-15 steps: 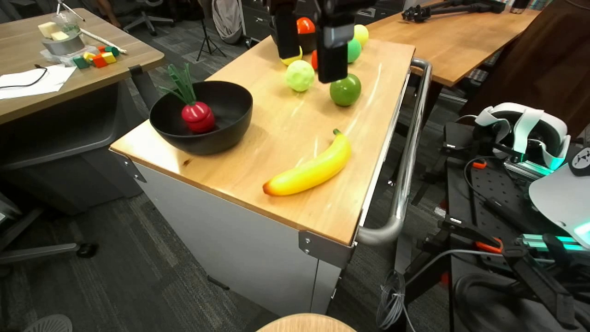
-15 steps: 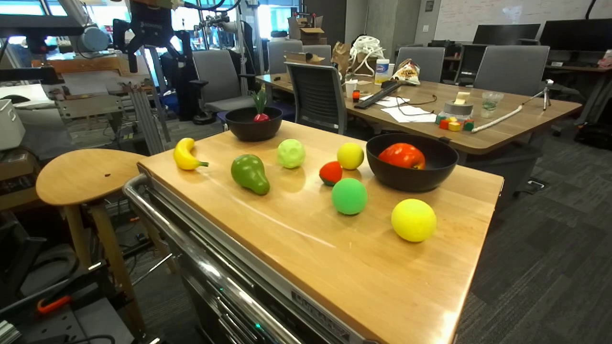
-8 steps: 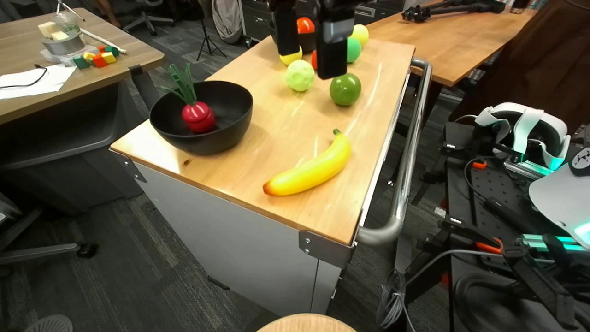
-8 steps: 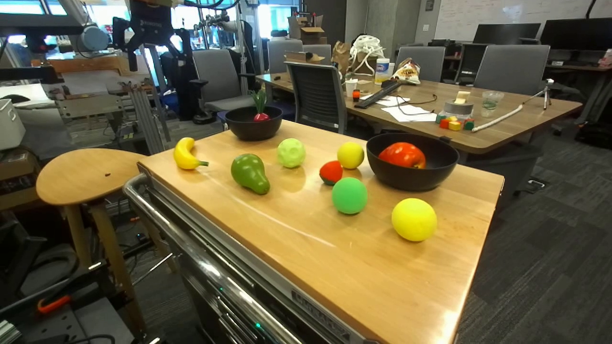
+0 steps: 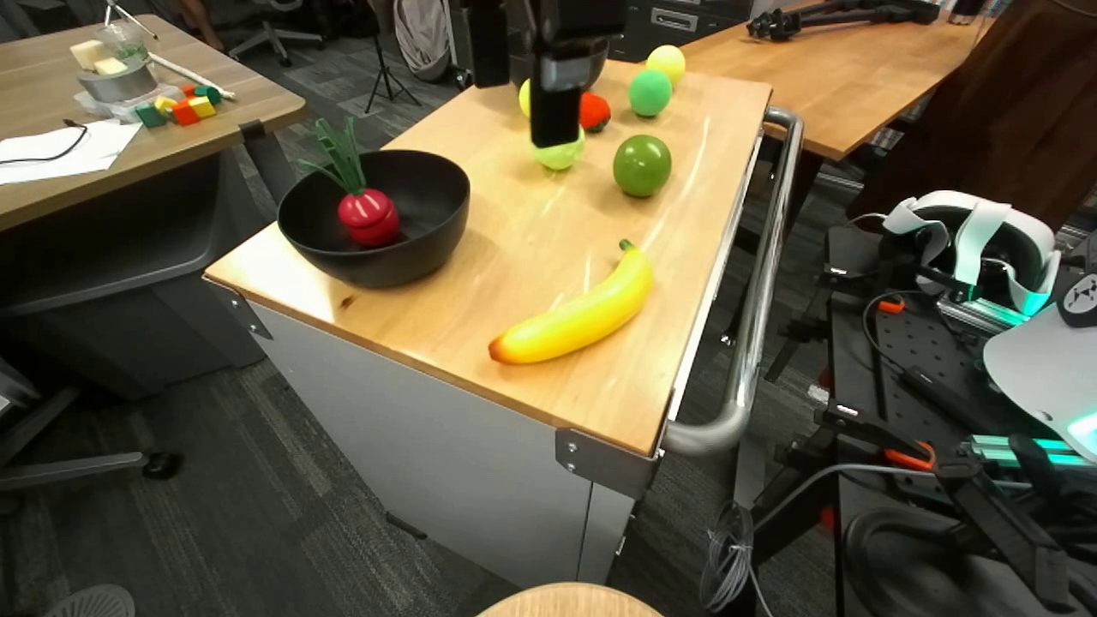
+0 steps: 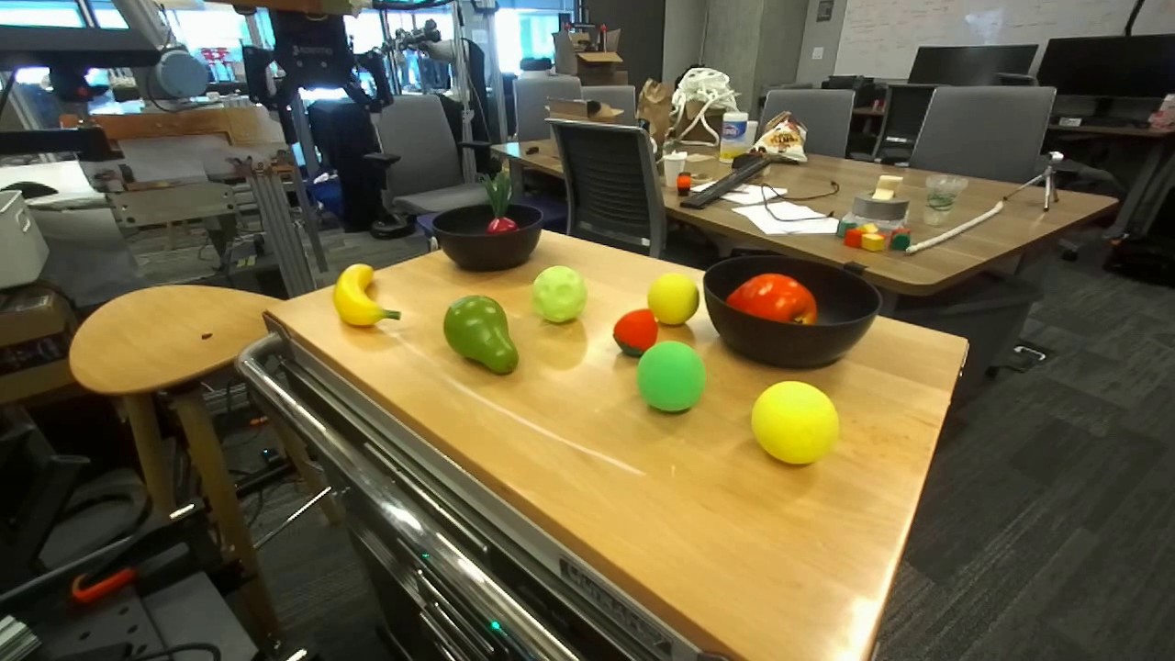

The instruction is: Split the fruits between the two bowls

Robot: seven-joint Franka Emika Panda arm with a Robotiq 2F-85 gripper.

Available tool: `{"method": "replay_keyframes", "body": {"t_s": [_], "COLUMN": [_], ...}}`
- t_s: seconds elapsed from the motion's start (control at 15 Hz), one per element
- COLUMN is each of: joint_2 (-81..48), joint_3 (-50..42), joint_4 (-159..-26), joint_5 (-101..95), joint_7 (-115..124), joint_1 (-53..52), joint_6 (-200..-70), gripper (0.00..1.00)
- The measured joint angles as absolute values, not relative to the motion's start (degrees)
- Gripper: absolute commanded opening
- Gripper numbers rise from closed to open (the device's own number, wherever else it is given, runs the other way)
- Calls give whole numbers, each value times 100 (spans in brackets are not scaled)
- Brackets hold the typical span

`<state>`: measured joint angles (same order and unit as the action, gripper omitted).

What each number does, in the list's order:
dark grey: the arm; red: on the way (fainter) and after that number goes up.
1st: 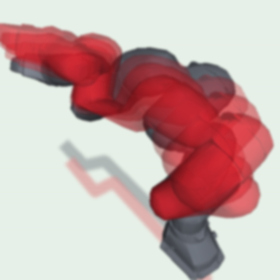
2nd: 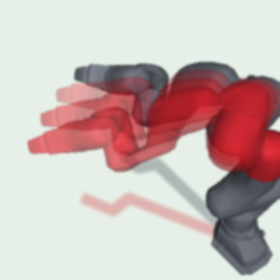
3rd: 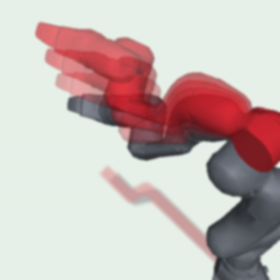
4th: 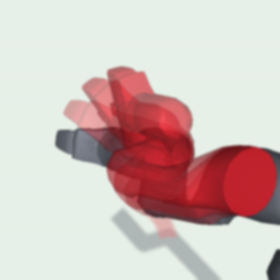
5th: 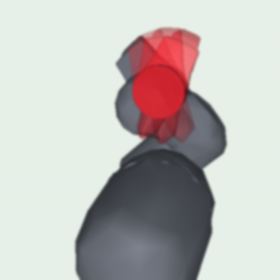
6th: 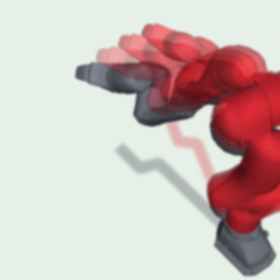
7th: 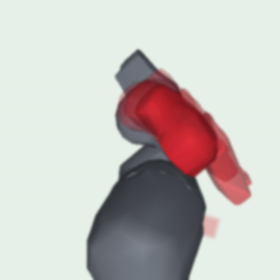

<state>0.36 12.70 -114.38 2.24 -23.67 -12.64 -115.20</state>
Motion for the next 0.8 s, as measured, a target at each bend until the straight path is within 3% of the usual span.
{"method": "replay_keyframes", "body": {"t_s": [0.4, 0.8], "joint_2": [34, -39], "joint_3": [1449, 1493], "joint_4": [-12033, -12046], "joint_5": [-155, 39], "joint_7": [-2569, -2982], "joint_1": [-1430, -1476], "joint_6": [-13431, -12984], "gripper": [100, 100]}}
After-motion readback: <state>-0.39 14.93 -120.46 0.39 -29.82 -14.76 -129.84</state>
